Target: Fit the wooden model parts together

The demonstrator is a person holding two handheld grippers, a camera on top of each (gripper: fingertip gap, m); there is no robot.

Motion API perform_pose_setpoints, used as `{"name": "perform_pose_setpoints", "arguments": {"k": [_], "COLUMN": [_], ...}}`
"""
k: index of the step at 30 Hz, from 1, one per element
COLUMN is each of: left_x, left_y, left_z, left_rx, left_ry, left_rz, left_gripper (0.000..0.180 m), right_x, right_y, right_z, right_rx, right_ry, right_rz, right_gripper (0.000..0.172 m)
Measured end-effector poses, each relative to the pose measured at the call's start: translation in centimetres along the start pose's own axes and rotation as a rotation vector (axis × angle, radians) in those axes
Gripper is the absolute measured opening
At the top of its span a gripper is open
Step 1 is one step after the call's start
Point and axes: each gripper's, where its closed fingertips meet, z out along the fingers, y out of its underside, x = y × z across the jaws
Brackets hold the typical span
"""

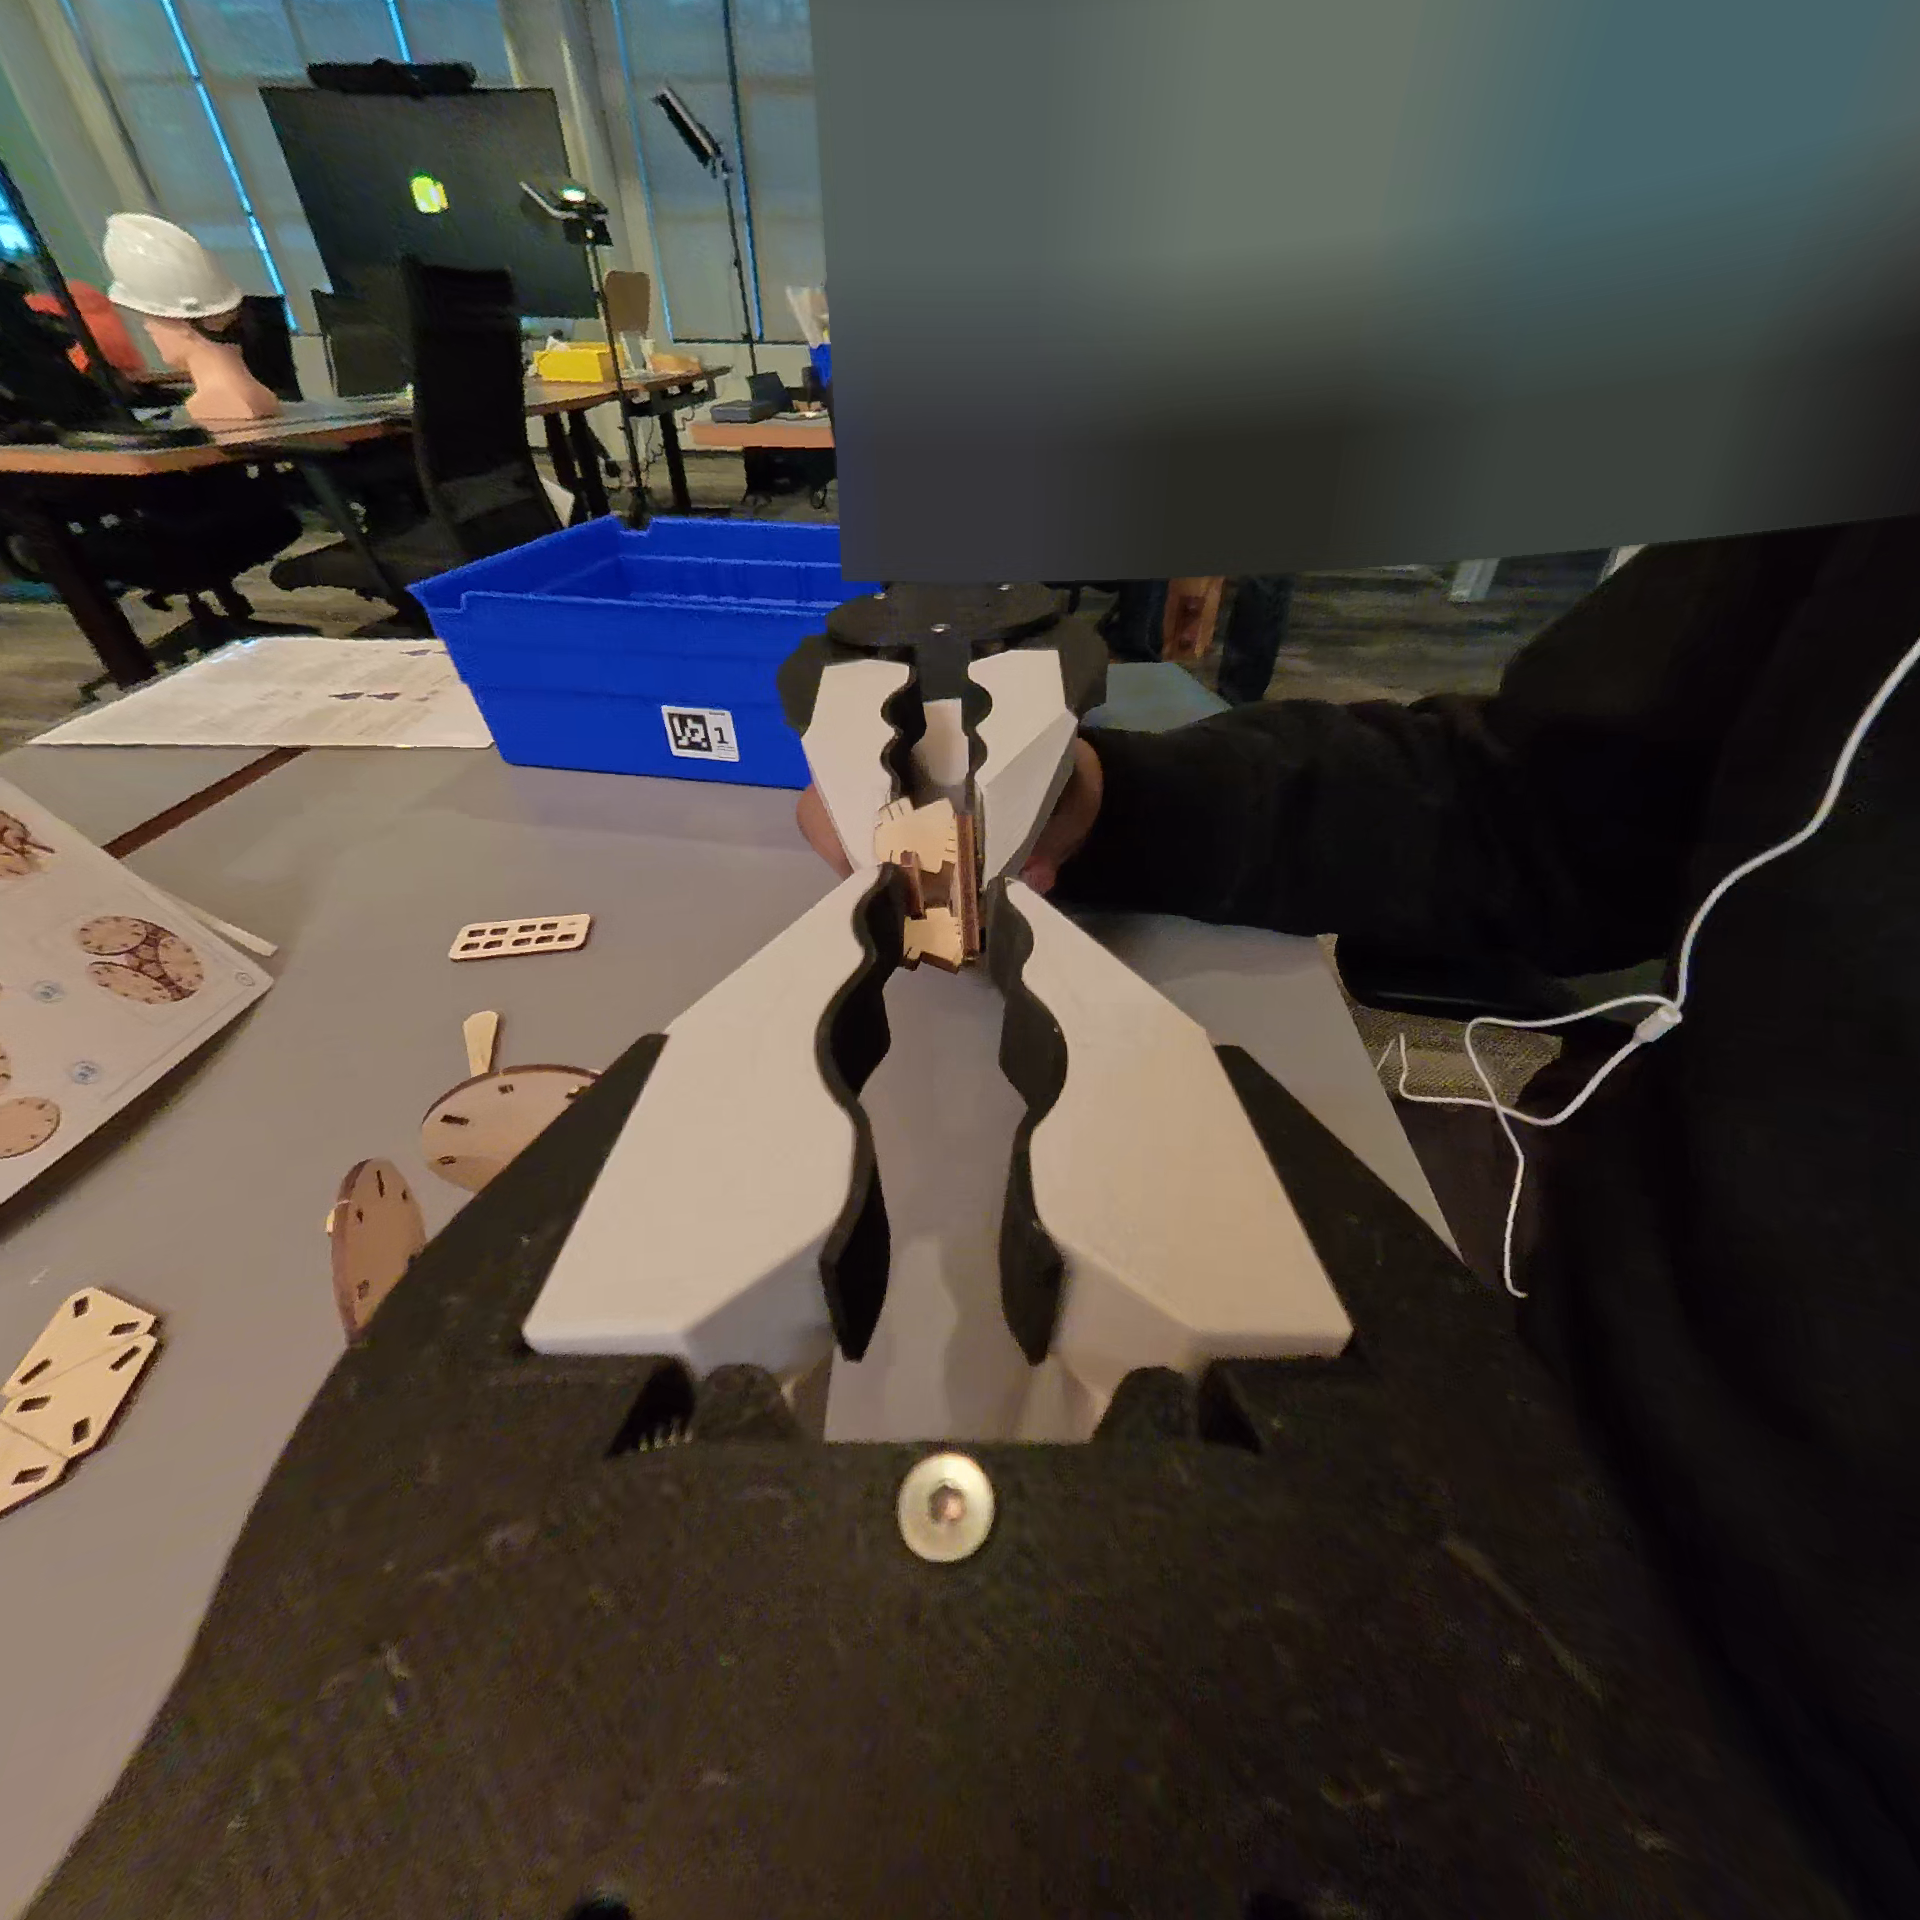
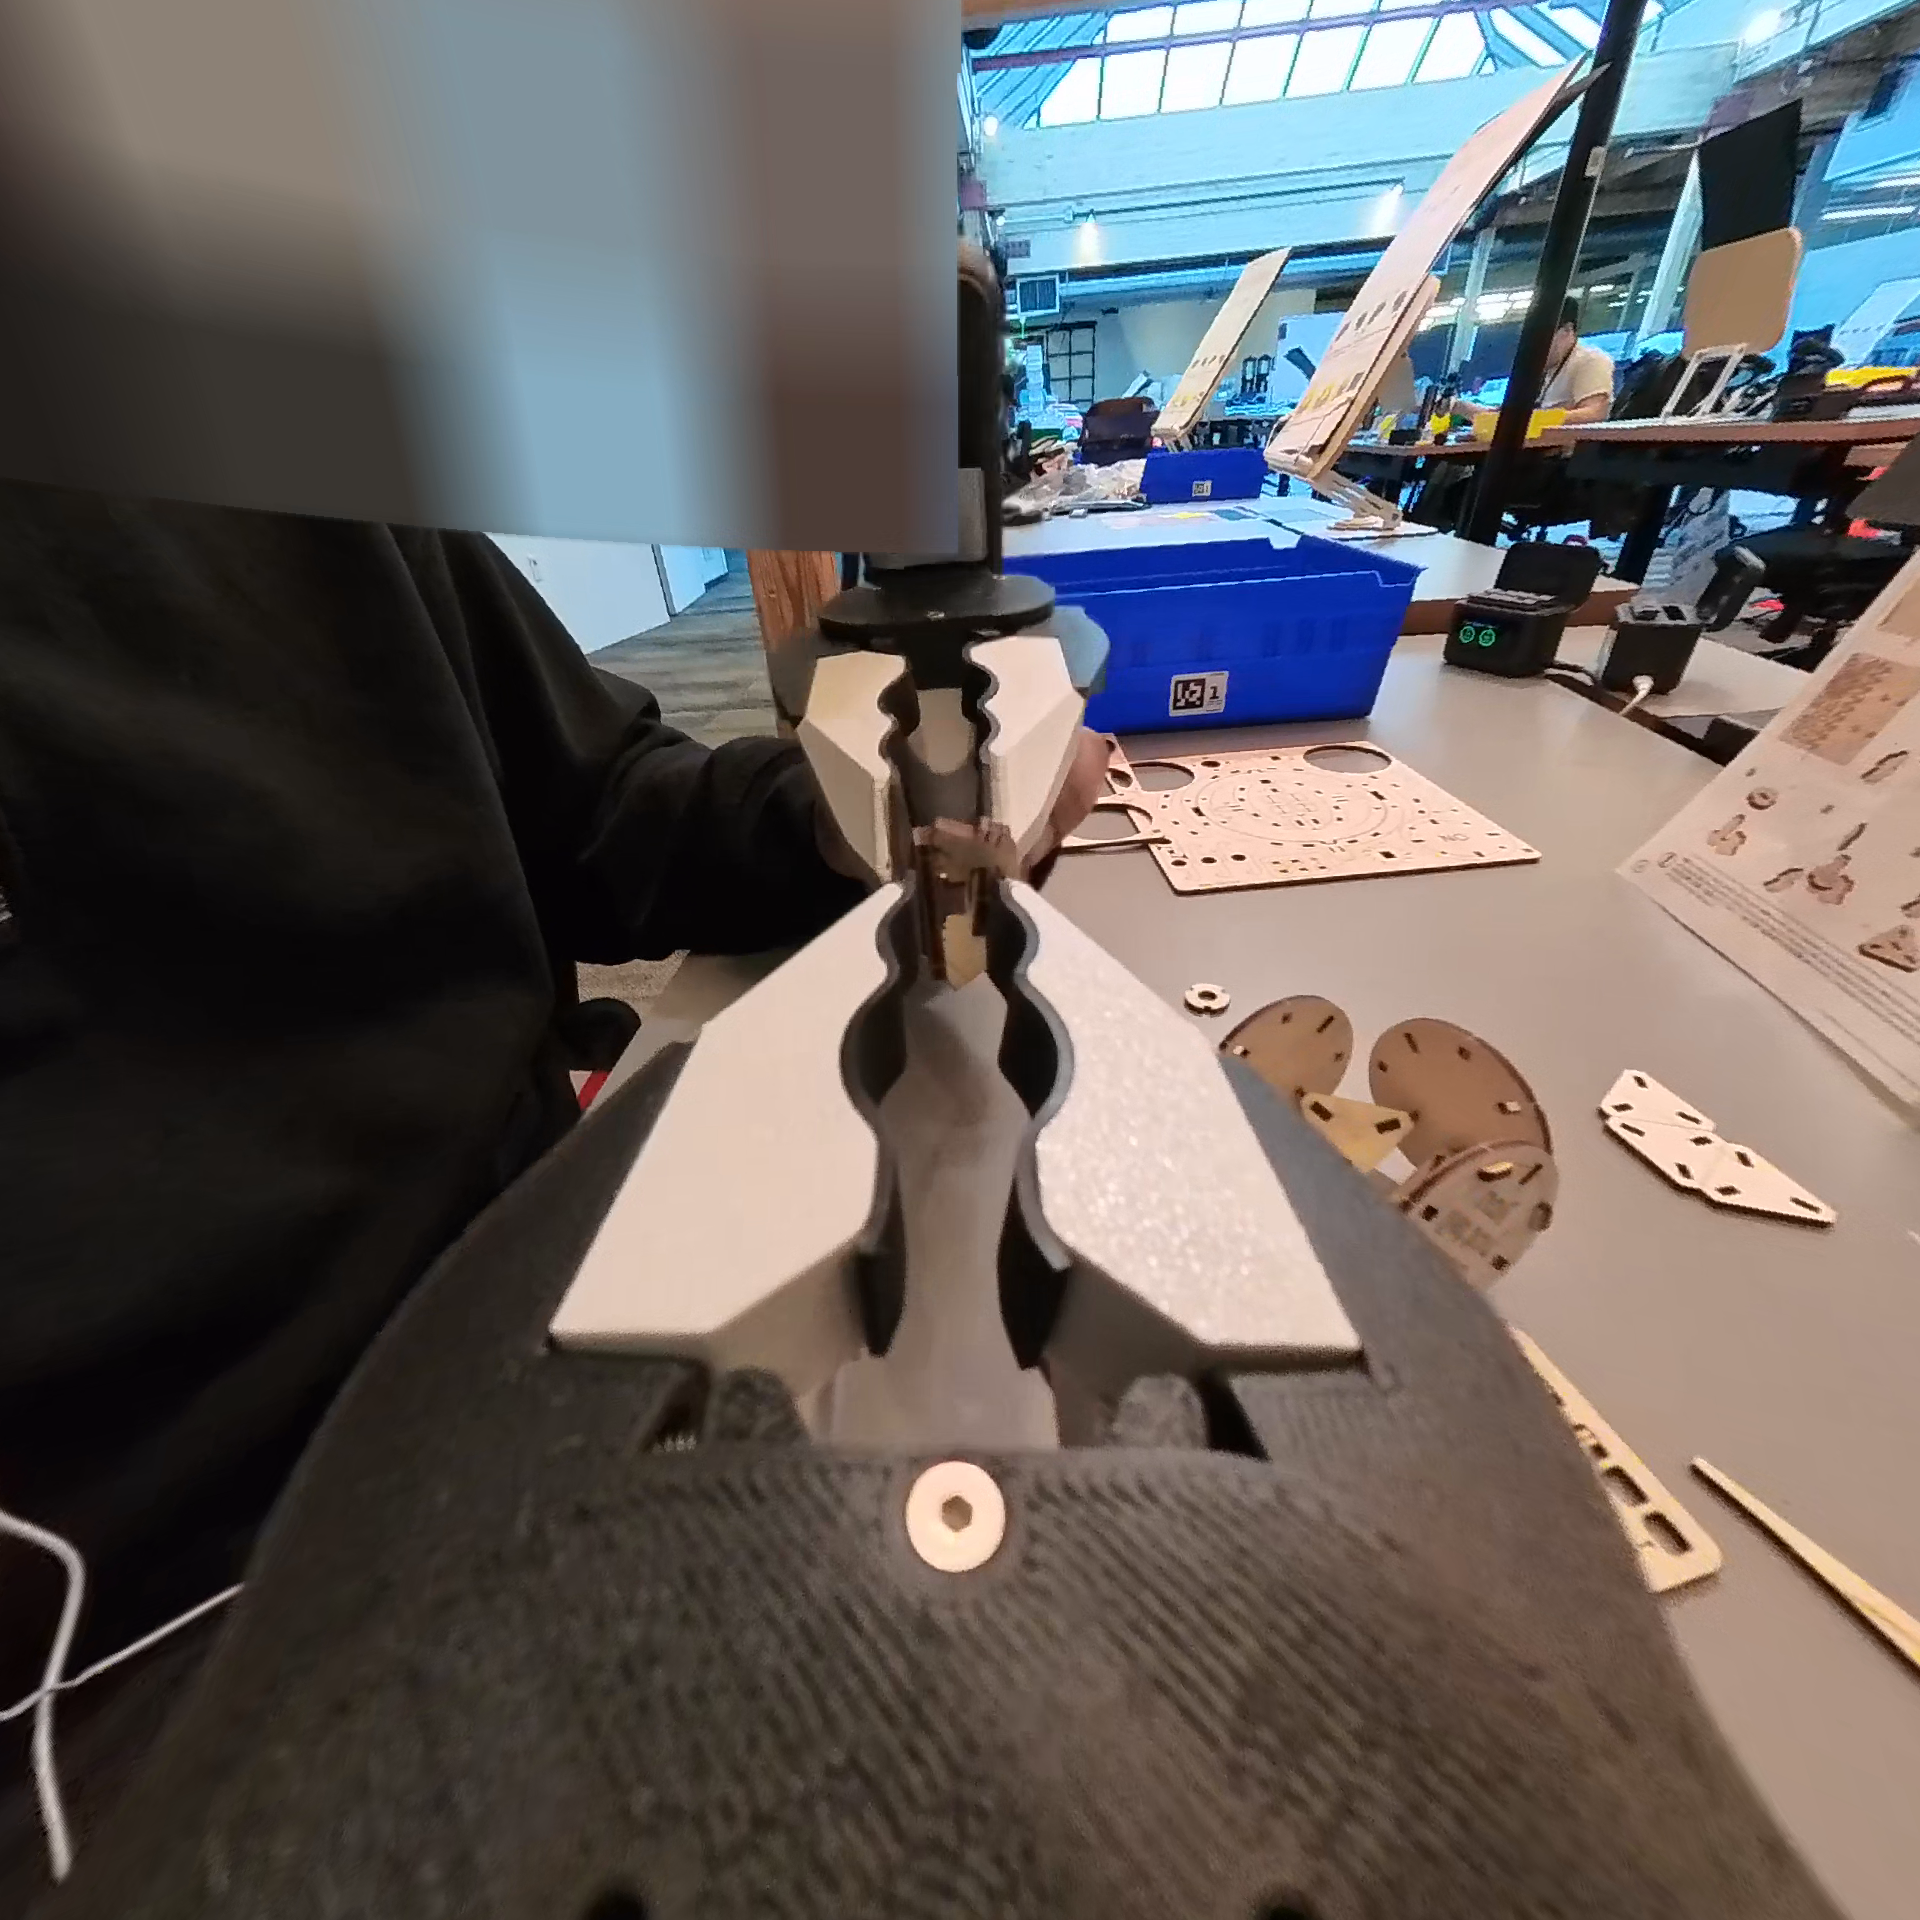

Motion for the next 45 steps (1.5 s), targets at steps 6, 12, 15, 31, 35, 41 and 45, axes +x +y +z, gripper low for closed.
{"name": "perform_pose_setpoints", "arguments": {"k": [6, 12, 15, 31, 35, 41, 45], "left_x": [0.0, 0.1, 0.1, 0.3, -0.5, 0.8, 3.6], "left_y": [0.7, 0.6, 0.2, -1.1, -1.8, -2.1, -2.5], "left_z": [-0.3, -0.1, 0.0, 0.1, -0.6, -1.4, -1.8], "left_rx": [-0.014, -0.014, -0.013, 0.079, 0.141, 0.183, 0.176], "left_ry": [0.068, 0.094, 0.058, 0.073, -0.054, 0.201, 0.517], "left_rz": [-0.049, -0.104, -0.080, -0.120, 0.043, -0.217, -0.451], "left_gripper": [0.011, 0.010, 0.010, 0.011, 0.037, 0.035, 0.024], "right_x": [0.0, -0.1, -0.1, -0.4, -0.6, -1.8, -3.8], "right_y": [0.7, 0.6, 0.1, -1.0, -0.7, -1.8, -2.5], "right_z": [0.3, 0.1, -0.1, -0.3, 0.0, -0.4, -0.5], "right_rx": [-0.060, -0.054, -0.036, 0.047, 0.028, 0.081, 0.123], "right_ry": [0.019, 0.006, 0.023, 0.009, 0.011, -0.051, -0.177], "right_rz": [-0.030, -0.027, -0.061, -0.059, -0.090, -0.093, -0.058], "right_gripper": [0.012, 0.012, 0.012, 0.012, 0.012, 0.012, 0.011]}}
